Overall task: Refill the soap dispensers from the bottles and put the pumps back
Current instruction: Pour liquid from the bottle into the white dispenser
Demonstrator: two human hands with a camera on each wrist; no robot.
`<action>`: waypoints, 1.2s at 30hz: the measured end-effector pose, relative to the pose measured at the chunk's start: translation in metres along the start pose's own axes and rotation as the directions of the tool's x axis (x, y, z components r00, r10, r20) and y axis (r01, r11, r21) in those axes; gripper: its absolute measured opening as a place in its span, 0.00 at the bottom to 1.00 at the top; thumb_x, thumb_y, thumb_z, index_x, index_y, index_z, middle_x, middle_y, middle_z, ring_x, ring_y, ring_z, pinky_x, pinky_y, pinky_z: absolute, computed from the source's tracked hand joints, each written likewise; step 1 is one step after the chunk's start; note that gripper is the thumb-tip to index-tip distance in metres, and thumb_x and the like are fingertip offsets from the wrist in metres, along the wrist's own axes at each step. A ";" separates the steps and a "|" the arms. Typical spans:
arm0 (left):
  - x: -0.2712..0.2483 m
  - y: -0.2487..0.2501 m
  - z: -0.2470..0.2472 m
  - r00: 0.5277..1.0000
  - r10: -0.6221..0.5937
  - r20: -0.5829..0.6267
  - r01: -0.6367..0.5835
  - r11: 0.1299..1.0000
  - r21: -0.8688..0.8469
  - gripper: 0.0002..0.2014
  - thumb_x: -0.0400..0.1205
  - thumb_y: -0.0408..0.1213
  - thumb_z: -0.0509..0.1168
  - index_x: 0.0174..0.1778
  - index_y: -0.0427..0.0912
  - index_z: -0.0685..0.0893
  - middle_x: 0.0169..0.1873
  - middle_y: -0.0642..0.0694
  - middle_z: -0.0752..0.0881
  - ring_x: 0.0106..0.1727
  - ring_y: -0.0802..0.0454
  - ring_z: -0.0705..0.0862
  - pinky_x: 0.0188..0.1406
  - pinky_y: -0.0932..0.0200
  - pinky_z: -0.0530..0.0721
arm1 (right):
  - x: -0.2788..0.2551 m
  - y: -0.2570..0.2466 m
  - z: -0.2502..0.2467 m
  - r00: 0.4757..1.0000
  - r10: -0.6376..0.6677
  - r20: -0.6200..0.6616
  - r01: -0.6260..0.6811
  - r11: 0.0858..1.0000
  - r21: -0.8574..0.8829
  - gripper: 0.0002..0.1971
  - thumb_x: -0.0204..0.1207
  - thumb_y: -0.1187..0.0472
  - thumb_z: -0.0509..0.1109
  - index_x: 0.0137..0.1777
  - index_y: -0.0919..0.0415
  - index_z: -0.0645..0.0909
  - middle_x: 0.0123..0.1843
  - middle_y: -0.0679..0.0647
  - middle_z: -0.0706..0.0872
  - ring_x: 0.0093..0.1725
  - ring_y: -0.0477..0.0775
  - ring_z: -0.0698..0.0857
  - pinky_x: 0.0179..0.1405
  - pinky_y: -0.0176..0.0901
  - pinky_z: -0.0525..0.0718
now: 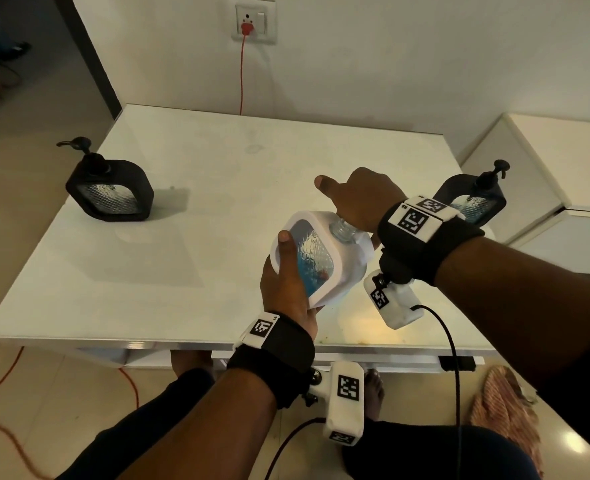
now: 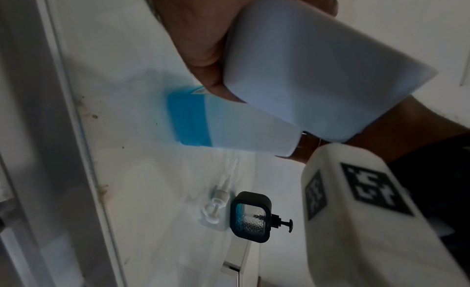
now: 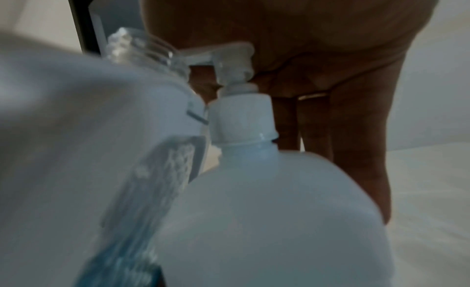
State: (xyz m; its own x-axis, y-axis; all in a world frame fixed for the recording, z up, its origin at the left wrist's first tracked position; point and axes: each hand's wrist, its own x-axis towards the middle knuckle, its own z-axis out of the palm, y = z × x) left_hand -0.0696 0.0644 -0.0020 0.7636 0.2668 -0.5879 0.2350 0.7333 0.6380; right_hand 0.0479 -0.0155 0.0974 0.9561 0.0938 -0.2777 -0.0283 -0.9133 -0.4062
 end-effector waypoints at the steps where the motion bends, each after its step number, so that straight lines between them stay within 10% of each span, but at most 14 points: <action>1: 0.000 0.000 0.000 1.000 0.000 0.000 0.000 1.000 0.003 0.38 0.67 0.72 0.68 0.72 0.60 0.83 0.65 0.45 0.91 0.64 0.39 0.90 0.47 0.42 0.94 | -0.001 -0.001 -0.001 1.000 -0.006 0.013 0.006 1.000 0.000 0.33 0.80 0.27 0.57 0.45 0.60 0.82 0.50 0.57 0.89 0.47 0.63 0.87 0.56 0.60 0.88; 6: 0.002 -0.002 -0.003 1.000 0.005 0.012 -0.005 1.000 0.006 0.36 0.68 0.73 0.69 0.71 0.61 0.84 0.65 0.45 0.91 0.64 0.38 0.90 0.49 0.40 0.94 | -0.009 -0.006 -0.014 0.992 -0.016 0.128 0.007 0.997 0.072 0.48 0.80 0.24 0.49 0.57 0.72 0.87 0.53 0.66 0.91 0.48 0.64 0.88 0.57 0.60 0.86; 14: 0.003 -0.003 -0.003 1.000 0.023 0.003 -0.023 1.000 0.016 0.40 0.64 0.75 0.69 0.72 0.61 0.83 0.65 0.45 0.90 0.65 0.38 0.89 0.56 0.35 0.93 | 0.000 0.001 -0.001 0.999 -0.037 -0.002 0.037 0.999 -0.016 0.38 0.79 0.24 0.52 0.39 0.58 0.85 0.46 0.56 0.91 0.43 0.60 0.87 0.58 0.59 0.87; 23: 0.000 0.000 -0.002 1.000 0.006 0.004 -0.006 1.000 0.022 0.37 0.66 0.72 0.68 0.71 0.61 0.83 0.64 0.46 0.90 0.65 0.39 0.89 0.51 0.39 0.94 | -0.007 -0.005 -0.016 0.991 -0.025 0.133 0.012 0.995 0.099 0.52 0.76 0.20 0.47 0.56 0.71 0.87 0.49 0.62 0.91 0.46 0.62 0.88 0.50 0.55 0.86; 36: 0.000 -0.002 -0.001 1.000 0.001 -0.008 -0.001 1.000 0.023 0.36 0.68 0.73 0.68 0.71 0.62 0.83 0.65 0.46 0.90 0.65 0.39 0.89 0.57 0.35 0.93 | 0.000 0.000 -0.009 0.995 -0.034 0.095 0.031 0.999 0.036 0.44 0.76 0.21 0.52 0.46 0.64 0.88 0.45 0.57 0.91 0.44 0.61 0.88 0.51 0.58 0.89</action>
State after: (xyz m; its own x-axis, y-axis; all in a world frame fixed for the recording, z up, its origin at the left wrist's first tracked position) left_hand -0.0711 0.0635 -0.0034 0.7591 0.2729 -0.5910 0.2477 0.7186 0.6498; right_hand 0.0509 -0.0187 0.1054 0.9244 0.1621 -0.3452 -0.0094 -0.8952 -0.4456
